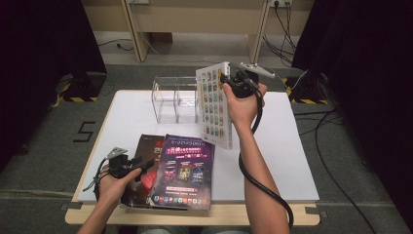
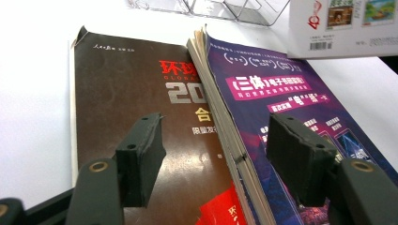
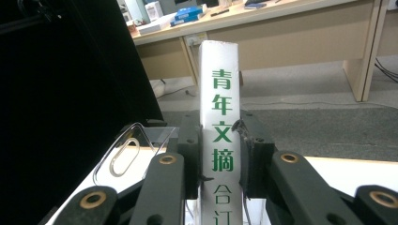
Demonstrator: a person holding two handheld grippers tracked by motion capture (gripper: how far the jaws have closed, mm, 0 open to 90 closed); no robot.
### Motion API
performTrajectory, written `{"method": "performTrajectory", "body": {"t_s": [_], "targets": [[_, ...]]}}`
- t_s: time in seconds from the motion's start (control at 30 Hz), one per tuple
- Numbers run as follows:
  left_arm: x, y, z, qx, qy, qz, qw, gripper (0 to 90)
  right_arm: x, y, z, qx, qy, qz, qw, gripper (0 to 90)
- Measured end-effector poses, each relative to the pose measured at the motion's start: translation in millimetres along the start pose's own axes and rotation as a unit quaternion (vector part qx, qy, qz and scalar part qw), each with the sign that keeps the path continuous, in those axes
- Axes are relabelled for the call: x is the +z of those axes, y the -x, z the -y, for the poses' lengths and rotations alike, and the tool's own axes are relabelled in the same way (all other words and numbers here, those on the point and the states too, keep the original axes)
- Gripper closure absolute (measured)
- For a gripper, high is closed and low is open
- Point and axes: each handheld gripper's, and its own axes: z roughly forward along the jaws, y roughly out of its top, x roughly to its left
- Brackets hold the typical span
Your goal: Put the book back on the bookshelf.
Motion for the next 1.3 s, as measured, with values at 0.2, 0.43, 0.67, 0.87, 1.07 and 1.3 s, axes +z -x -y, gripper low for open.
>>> {"method": "performTrajectory", "body": {"t_s": [0.2, 0.43, 0.67, 0.87, 1.07, 1.3], "targets": [[0.8, -0.4, 0.1, -0.001, -0.001, 0.003, 1.0, 36.0, 13.7, 0.2, -6.5, 0.004, 0.001, 0.007, 1.0, 73.9], [-0.3, -2.0, 0.0, -0.006, 0.001, 0.004, 1.0, 36.0, 30.6, -1.7, -10.8, 0.003, 0.006, 0.015, 0.9999, 73.9], [0.3, -3.5, 0.4, -0.008, 0.0, 0.005, 0.9999, 35.9, 44.6, -3.7, -20.1, -0.006, 0.02, 0.029, 0.9994, 73.8], [1.3, -3.6, 0.9, -0.009, -0.001, 0.007, 0.9999, 35.8, 55.7, -8.4, -22.1, -0.017, 0.028, 0.041, 0.9986, 73.8], [2.0, -4.6, 2.2, -0.012, -0.003, 0.008, 0.9999, 35.7, 64.7, -9.6, -9.3, -0.027, 0.029, 0.046, 0.9982, 73.7], [2.6, -5.0, 2.8, -0.014, -0.004, 0.008, 0.9999, 35.7, 51.9, -13.8, -4.2, -0.05, 0.031, 0.046, 0.9973, 73.1]]}}
